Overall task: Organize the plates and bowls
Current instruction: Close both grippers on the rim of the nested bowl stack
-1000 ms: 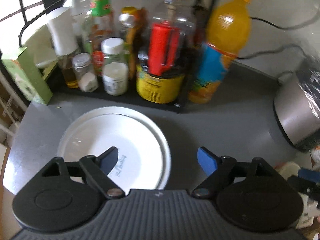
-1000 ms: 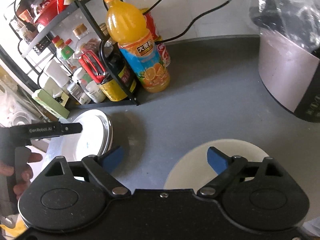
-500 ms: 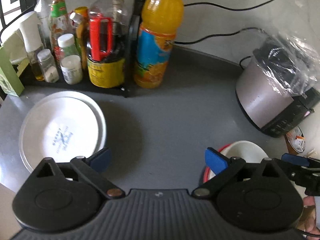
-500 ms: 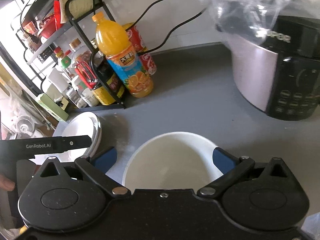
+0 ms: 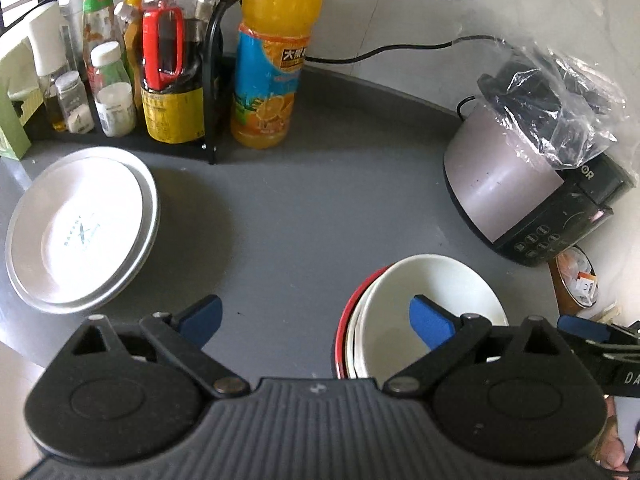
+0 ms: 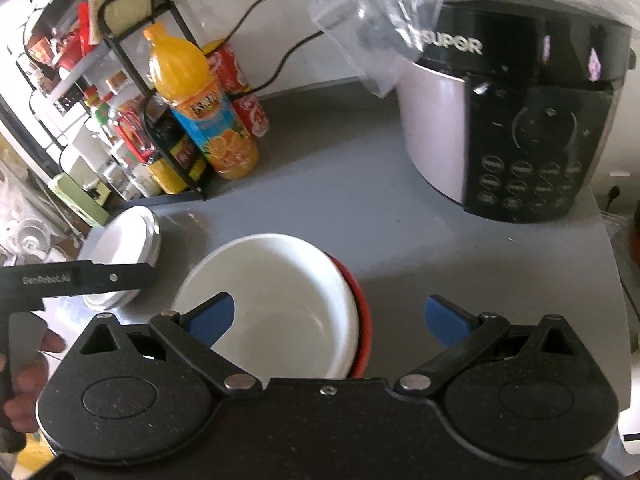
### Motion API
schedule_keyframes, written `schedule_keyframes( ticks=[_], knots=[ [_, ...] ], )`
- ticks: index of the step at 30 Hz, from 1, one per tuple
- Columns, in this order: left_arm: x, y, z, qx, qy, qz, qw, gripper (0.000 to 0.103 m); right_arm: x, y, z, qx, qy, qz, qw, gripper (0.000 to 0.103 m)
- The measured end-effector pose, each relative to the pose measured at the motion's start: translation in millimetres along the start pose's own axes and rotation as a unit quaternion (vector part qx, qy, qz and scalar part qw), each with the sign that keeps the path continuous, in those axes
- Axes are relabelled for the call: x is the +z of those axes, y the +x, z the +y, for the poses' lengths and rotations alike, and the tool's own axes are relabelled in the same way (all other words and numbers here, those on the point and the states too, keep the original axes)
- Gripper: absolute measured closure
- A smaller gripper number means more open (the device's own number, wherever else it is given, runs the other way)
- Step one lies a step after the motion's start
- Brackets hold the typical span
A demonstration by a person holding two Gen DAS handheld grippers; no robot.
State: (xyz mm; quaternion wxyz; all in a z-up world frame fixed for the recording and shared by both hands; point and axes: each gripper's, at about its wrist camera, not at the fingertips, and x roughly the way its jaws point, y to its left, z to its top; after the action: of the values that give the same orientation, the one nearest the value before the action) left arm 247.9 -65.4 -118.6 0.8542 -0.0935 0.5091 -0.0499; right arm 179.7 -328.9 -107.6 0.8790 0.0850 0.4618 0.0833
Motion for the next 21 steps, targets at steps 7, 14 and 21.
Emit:
schedule_keyframes(
  ticks=[7, 14, 21],
  knots=[
    [-7, 12, -6, -0.014, -0.028, 0.017, 0.9994, 0.007, -10, 13, -20, 0.014, 0.029, 0.032, 0.999, 0.023],
    [-19, 36, -6, -0.032, -0.057, 0.045, 0.9969, 0.033, -23, 34, -41, 0.035, 0.089, 0.062, 0.993, 0.044],
    [-23, 60, 2, -0.033, -0.088, 0.068, 0.9932, 0.056, -26, 48, -47, 0.056, 0.11, 0.079, 0.989, 0.06]
  ],
)
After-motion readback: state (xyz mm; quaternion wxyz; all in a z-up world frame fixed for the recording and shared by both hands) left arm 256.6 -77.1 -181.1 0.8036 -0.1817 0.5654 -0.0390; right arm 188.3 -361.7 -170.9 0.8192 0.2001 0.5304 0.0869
